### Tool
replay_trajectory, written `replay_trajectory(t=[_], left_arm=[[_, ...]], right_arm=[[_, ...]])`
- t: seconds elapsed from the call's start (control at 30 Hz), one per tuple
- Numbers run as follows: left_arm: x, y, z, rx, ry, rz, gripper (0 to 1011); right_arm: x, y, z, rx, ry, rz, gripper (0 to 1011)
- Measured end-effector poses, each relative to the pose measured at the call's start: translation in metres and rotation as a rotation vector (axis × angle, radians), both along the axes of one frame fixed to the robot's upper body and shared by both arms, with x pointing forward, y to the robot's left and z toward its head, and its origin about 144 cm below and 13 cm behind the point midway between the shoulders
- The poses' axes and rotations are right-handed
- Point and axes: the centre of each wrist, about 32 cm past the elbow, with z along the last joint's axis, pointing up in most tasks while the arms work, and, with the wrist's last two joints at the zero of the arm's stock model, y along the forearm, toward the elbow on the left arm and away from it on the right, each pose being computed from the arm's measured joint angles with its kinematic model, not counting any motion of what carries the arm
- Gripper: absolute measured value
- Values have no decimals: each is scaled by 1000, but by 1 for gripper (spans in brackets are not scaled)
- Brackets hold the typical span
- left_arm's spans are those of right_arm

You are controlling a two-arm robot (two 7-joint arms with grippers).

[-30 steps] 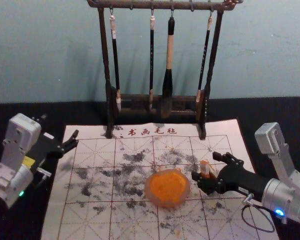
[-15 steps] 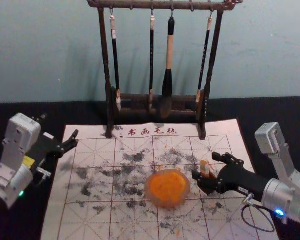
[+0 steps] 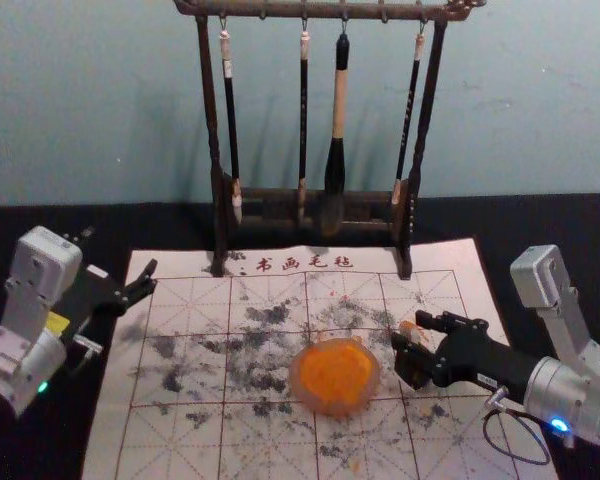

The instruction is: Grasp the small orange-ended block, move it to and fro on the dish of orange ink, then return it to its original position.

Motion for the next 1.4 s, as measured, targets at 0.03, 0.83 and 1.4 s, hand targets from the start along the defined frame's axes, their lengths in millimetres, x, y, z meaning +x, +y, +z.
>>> replay_trajectory(t=[0.03, 0.83, 1.4], left_arm=[[0, 0, 0, 0, 0, 0, 1001], [0, 0, 0, 0, 0, 0, 1001], [0, 0, 0, 0, 0, 0, 1001]], right_arm=[[0, 0, 0, 0, 0, 0, 503], [0, 0, 0, 0, -1, -1, 88], [-3, -4, 0, 34, -20, 14, 88]])
